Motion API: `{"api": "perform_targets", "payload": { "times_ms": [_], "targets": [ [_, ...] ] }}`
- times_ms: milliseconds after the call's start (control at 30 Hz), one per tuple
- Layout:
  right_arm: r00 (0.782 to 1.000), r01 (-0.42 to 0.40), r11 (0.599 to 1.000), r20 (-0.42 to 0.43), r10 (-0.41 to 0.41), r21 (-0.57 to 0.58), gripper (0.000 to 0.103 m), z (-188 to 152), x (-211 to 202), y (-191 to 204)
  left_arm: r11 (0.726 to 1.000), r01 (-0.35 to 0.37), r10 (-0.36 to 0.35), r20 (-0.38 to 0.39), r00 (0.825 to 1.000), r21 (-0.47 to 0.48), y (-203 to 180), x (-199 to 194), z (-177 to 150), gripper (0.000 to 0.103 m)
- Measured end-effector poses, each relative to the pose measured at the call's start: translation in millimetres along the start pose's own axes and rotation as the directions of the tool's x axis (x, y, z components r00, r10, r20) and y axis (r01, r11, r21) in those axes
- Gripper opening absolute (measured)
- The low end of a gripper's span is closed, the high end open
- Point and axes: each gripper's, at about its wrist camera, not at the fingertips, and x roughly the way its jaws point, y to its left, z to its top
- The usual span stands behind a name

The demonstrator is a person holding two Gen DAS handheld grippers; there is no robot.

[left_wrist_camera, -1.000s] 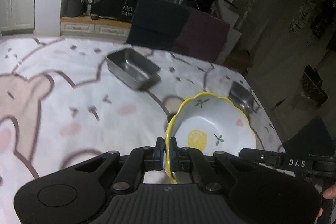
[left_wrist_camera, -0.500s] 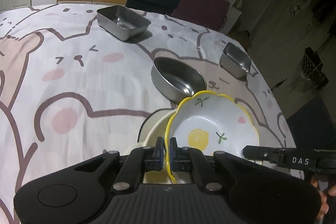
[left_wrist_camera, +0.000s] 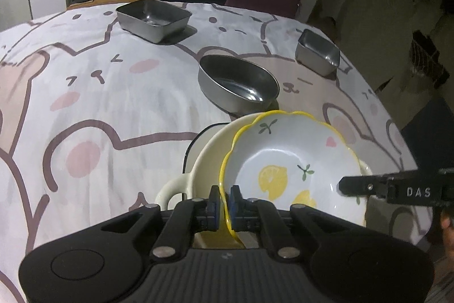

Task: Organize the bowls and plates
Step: 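Lift the yellow-rimmed bowl with both tools and carry it over the cream bowl, then lower the yellow-rimmed bowl into the cream bowl with both tools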

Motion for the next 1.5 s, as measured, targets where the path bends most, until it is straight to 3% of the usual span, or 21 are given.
{"api": "perform_targets", "payload": {
  "times_ms": [667,1500],
  "targets": [
    [0.999,0.016,0.998,-0.041,-0.019,-0.056,0.008,3,10,4,0.996,-0.023,0.026,-0.031,0.999,0.085,-4,5,-6,0.01],
    [0.998,0.032,0.998,-0.043,-0.035,-0.058,0.007,4,17,4,0.998,0.027,-0.025,-0.043,0.999,0.063,2,4,-6,0.012]
  ]
}}
